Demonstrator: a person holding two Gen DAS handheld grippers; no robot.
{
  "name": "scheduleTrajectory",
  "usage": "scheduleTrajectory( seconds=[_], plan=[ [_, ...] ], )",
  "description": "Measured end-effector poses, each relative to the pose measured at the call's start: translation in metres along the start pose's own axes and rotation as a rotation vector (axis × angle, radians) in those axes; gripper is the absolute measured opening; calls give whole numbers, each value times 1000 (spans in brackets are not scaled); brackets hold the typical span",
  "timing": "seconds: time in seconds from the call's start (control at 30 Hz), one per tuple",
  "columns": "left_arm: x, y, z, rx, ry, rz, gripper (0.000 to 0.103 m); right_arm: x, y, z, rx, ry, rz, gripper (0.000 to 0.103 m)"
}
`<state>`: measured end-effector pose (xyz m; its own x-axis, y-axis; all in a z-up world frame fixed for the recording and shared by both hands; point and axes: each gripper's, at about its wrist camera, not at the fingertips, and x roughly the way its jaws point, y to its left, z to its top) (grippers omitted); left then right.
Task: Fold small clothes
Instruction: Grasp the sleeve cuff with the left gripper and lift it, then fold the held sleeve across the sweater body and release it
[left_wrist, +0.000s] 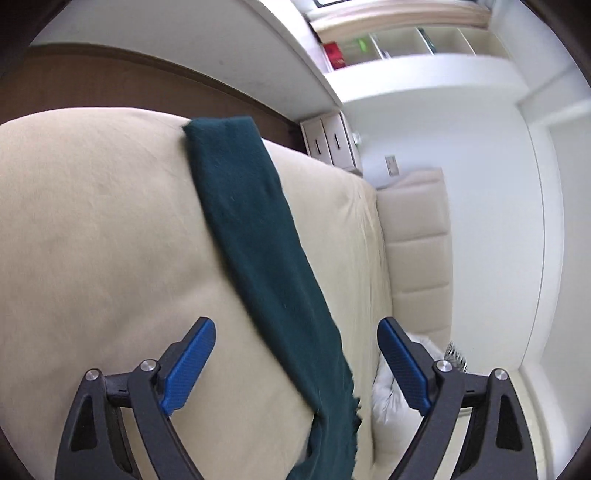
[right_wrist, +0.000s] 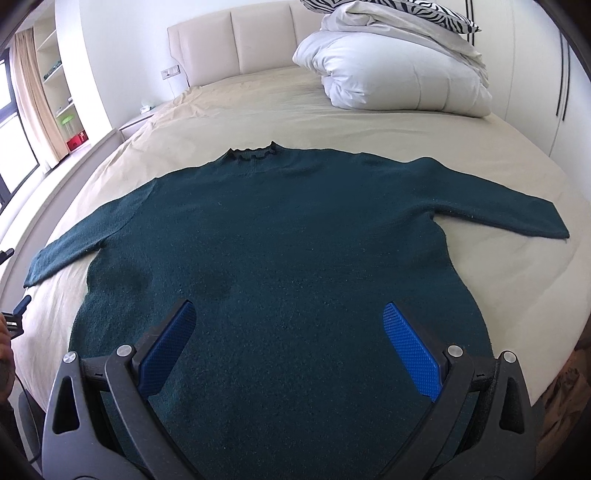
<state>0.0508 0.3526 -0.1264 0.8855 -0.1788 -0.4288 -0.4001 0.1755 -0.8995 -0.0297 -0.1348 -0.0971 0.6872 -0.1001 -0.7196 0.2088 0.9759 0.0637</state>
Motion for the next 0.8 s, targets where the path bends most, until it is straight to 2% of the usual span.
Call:
scheduleTrajectory(
  seconds=[0.17,0.3,0.37,0.4,0.47,0.5,0.53,0.6,0.7,0.8],
  plan=[
    [19,19,35,-147,-63,-12,88,16,9,5,5,28,6,103],
    [38,13,51,-172,-79,2,88,28,17,8,-3,39,0,103],
    [45,14,60,-191,-92,4,84,32,20,7,-8,39,0,103],
    [48,14,64,-204,-99,9,78,34,21,7,-11,40,-2,103],
    [54,15,71,-208,-119,58,57,38,21,7,-10,42,-4,103],
    [56,14,73,-200,-124,91,40,39,19,7,-5,45,-4,103],
    [56,14,75,-181,-124,124,23,41,16,6,1,48,-2,103],
    [59,7,75,-119,-123,185,6,46,10,5,19,53,5,103],
    [61,-30,59,52,-124,214,7,51,-3,1,54,56,16,102],
    [75,-85,21,287,-75,213,7,58,-19,-5,103,73,28,98]
  ],
)
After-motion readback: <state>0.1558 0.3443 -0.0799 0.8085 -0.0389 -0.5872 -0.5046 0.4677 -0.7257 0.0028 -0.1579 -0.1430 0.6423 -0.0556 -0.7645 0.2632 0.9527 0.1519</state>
